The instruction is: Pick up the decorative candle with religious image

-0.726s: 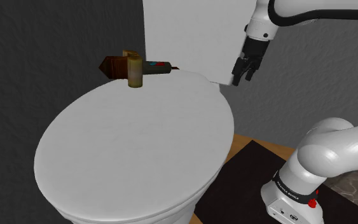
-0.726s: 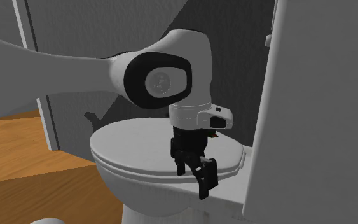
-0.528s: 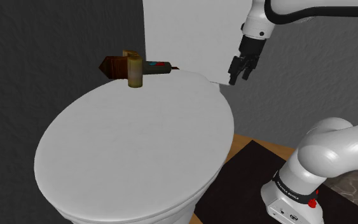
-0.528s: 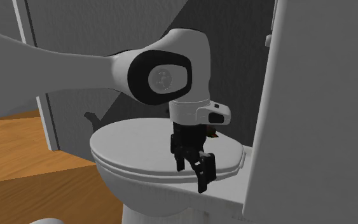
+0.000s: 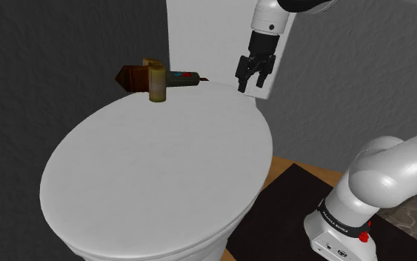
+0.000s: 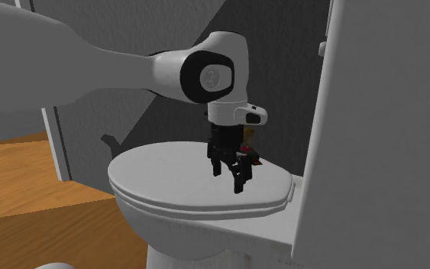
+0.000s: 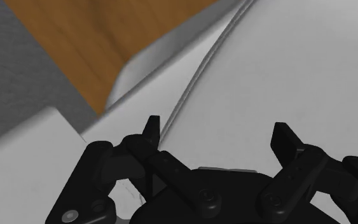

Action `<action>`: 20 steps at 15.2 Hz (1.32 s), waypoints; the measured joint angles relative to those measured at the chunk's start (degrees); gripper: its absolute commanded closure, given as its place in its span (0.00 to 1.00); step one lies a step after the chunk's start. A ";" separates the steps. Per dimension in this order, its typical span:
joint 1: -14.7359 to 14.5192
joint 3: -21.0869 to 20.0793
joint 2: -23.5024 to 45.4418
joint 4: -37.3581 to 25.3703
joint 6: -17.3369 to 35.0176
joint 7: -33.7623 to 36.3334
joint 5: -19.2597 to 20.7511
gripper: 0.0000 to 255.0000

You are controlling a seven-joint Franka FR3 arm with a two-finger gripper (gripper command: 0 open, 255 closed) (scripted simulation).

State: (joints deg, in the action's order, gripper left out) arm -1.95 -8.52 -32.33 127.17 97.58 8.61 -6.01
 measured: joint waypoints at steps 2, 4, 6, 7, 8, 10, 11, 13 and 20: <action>-0.45 -1.60 3.48 -4.18 -0.61 2.02 -0.64 0.00; -0.82 -3.10 6.95 -7.97 -0.78 3.91 -1.06 0.00; -1.27 -4.70 10.19 -11.76 -1.22 6.04 -1.37 0.00; -1.44 -5.55 12.49 -14.31 -1.40 7.18 -1.32 0.00; -1.63 -6.24 14.14 -16.20 -1.58 8.15 -1.31 0.00; -2.11 -7.76 17.68 -20.55 -2.27 10.35 -1.10 0.00; -2.33 -8.55 20.10 -23.55 -2.82 11.52 -0.75 0.00; -3.03 -10.15 24.19 -28.35 -3.46 14.01 -0.07 0.00; -7.05 -14.35 40.20 -50.37 -9.67 21.99 4.64 0.00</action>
State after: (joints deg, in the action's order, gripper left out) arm -9.00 -22.87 7.88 76.80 87.91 30.60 -1.37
